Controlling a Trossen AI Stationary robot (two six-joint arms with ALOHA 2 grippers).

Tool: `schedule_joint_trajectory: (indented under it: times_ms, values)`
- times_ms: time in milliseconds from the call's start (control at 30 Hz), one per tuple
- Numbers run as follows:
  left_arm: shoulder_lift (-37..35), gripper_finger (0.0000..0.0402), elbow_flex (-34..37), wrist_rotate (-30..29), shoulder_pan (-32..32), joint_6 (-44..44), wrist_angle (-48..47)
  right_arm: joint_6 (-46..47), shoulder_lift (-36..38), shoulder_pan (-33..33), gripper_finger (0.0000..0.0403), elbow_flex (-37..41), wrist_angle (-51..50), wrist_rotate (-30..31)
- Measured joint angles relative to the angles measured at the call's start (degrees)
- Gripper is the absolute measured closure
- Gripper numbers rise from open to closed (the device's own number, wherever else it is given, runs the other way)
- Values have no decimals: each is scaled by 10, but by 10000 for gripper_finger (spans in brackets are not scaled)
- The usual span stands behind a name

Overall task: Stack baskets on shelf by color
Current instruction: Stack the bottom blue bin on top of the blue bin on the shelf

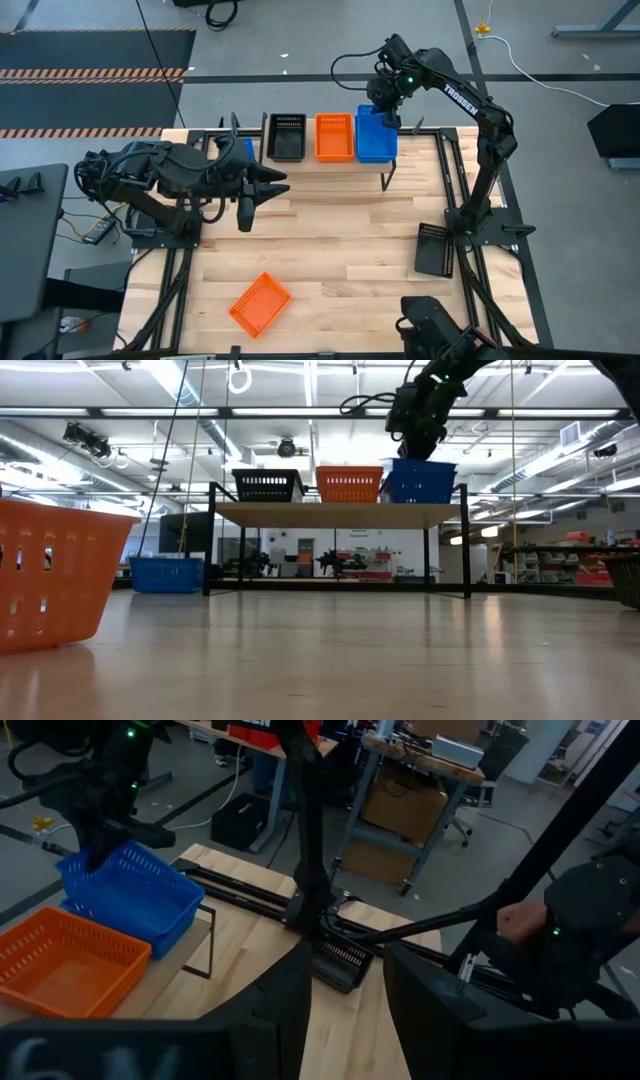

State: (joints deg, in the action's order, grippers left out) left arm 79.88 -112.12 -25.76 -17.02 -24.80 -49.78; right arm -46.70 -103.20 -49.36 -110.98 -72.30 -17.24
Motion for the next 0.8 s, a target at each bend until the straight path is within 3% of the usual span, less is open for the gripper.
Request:
schedule_joint_trajectory:
  times_ms: [167, 300, 633, 800]
  values:
    - [0, 269, 0, 0, 0, -1, 0, 0, -3, 0, 397, 0, -14, -24]
    - [0, 269, 0, 0, 0, -1, 0, 4, -23, 1, 391, 0, -45, -9]
    - [0, 269, 0, 0, 0, -16, -1, 30, -42, 7, 330, 0, 15, 55]
    - [0, 269, 0, 0, 0, -16, -1, 30, -42, 6, 299, 0, 24, 56]
